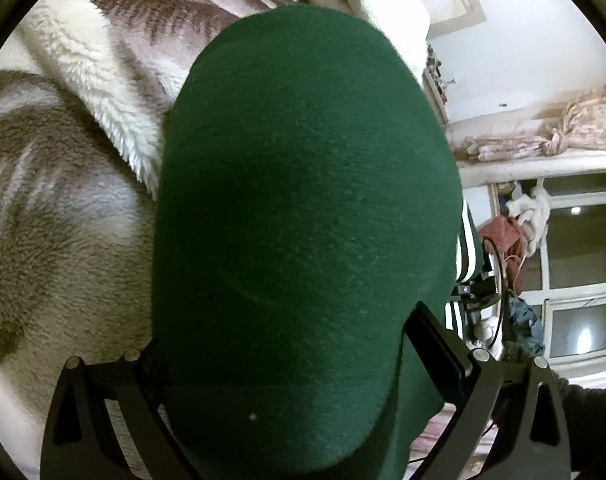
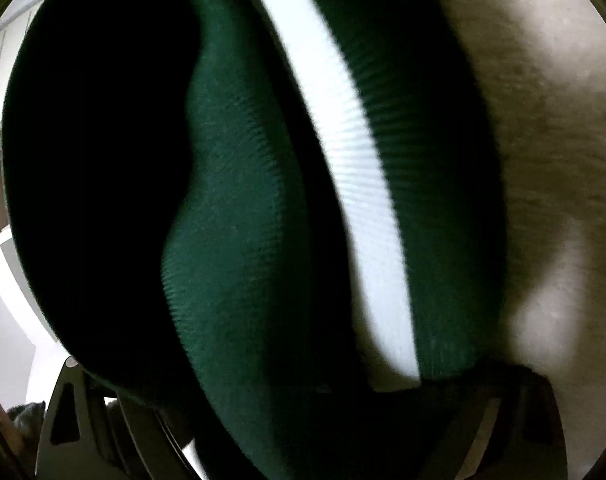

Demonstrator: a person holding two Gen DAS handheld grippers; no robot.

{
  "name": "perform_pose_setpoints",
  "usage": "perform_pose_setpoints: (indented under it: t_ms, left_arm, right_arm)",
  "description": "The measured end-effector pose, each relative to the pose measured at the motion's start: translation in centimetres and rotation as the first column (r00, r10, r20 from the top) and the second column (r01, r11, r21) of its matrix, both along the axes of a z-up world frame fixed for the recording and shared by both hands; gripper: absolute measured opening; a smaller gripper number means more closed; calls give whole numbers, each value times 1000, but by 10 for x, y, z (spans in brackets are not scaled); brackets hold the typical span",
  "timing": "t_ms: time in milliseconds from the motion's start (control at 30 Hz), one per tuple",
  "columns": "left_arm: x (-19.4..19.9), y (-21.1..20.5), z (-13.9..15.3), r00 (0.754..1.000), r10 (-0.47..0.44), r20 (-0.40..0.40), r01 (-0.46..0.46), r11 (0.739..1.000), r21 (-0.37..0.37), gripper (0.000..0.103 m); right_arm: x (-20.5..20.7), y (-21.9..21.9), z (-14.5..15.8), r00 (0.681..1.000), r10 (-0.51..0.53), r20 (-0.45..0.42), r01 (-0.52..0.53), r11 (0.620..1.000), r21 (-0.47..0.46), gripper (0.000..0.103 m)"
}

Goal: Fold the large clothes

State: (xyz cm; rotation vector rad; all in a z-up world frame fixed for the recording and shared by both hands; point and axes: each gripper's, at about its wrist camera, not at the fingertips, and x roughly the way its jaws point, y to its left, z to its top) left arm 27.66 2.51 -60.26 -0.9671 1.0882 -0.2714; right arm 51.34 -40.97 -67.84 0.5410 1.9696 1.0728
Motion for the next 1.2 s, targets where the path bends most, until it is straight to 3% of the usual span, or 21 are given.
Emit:
perform_pose_setpoints:
  t_ms: [167,267,567,700,767,1033,1133,1167,1200]
  left_arm:
    - [-5,5,11,999,16,46,-16,1000,-10,100]
    - [-4,6,19,998,16,65,-14,1000,-26,100]
    - [12,7,53,993,-20,116,20,1000,6,99]
    - [34,9,81,986,-45,158,43,999,20,99]
    - [44,11,90,983,-58,172,55,998,22,99]
    - [133,37,132,963,-130,235,124,991,40,98]
    - [177,51,144,957,-151,249,145,989,40,98]
    - [186,56,146,975,-57,214,58,998,6,97]
    - [206,65,147,974,-65,215,66,998,5,97]
  right_arm:
    - [-13,-6,12,996,-92,-14,93,995,23,63]
    - [-19,-9,26,992,-126,5,125,991,48,52]
    - [-25,-1,74,981,-191,47,184,975,127,50]
    - [-21,12,100,973,-216,80,202,968,152,50]
    - [-20,-4,115,969,-227,97,210,964,162,50]
    - [61,29,180,938,-293,187,258,947,192,50]
    - [83,12,200,924,-322,208,281,938,204,50]
    - [123,39,200,920,-332,210,291,935,206,50]
    - [138,48,201,914,-343,214,300,931,210,50]
